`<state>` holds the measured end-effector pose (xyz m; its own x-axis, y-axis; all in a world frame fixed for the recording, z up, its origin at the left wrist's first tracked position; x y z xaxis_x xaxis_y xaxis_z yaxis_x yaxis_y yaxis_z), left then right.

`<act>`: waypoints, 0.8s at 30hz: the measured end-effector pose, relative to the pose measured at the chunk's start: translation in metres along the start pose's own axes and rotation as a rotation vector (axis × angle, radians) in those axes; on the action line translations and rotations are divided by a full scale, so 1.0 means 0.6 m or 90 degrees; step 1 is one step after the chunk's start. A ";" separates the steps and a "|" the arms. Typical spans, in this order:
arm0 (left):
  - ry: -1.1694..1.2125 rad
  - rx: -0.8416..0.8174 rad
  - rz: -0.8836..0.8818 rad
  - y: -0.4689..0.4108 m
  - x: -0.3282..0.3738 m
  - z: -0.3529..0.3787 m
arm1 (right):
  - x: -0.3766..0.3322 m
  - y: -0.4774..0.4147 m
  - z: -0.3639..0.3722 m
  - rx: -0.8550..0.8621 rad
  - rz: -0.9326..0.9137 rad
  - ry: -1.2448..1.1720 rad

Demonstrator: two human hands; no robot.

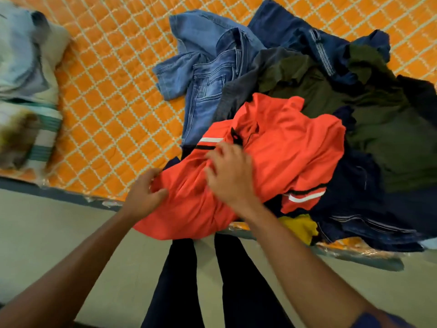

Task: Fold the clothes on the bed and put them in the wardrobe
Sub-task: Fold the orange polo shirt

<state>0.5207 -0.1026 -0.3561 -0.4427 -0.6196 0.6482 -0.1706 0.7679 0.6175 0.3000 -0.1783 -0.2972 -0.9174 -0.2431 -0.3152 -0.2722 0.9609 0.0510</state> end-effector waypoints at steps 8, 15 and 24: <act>-0.258 0.138 0.267 -0.111 0.245 0.109 | 0.301 -0.058 -0.110 -0.040 0.317 0.154; -0.175 -0.081 0.278 -0.165 0.301 0.169 | 0.352 -0.051 -0.123 -0.018 0.325 -0.003; 0.551 0.122 0.104 -0.120 0.237 -0.064 | 0.300 -0.012 -0.178 0.184 0.199 -0.384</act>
<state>0.5037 -0.2521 -0.2912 0.3303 -0.3473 0.8777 -0.3414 0.8229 0.4541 0.1057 -0.2434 -0.2534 -0.5972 0.0820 -0.7979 0.1394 0.9902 -0.0025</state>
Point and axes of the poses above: each hand's wrist, its own y-axis away from the middle knuckle, its own z-axis out of the palm, x = y × z, the point moved 10 cm from there along -y, towards the middle knuckle, and after that the axes turned 10 degrees about y, right-handed, at the moved point
